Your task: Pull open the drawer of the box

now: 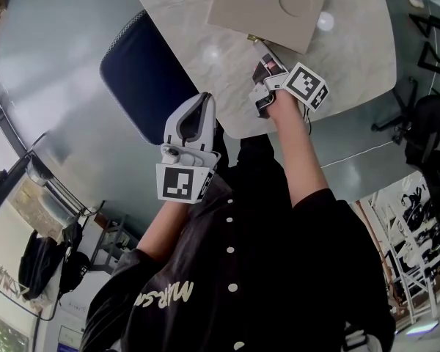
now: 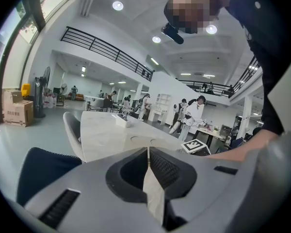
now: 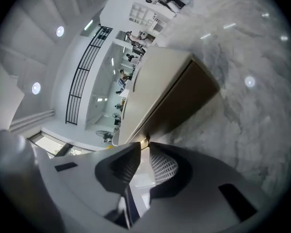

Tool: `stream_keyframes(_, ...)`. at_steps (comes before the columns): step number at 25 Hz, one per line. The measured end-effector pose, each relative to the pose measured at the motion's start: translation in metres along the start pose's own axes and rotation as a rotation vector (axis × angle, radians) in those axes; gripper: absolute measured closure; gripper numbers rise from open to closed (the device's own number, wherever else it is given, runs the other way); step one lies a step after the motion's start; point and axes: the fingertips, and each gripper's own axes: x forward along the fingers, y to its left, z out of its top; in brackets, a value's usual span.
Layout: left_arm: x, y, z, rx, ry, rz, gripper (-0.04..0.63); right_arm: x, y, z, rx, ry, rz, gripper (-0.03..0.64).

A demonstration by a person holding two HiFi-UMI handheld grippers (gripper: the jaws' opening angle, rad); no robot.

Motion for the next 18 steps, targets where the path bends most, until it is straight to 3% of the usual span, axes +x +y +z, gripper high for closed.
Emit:
stream_keyframes(8,0.0081,0.0012,-0.0090,0.003,0.020,0.003,0.572,0.0006,-0.0043,0.0021,0.166,0.006,0.083,0.588)
stream_keyframes(18,0.0053,-0.0007,-0.0068,0.021,0.017,0.004,0.572,-0.0058,-0.0069,-0.0065,0.183,0.024,0.107,0.594)
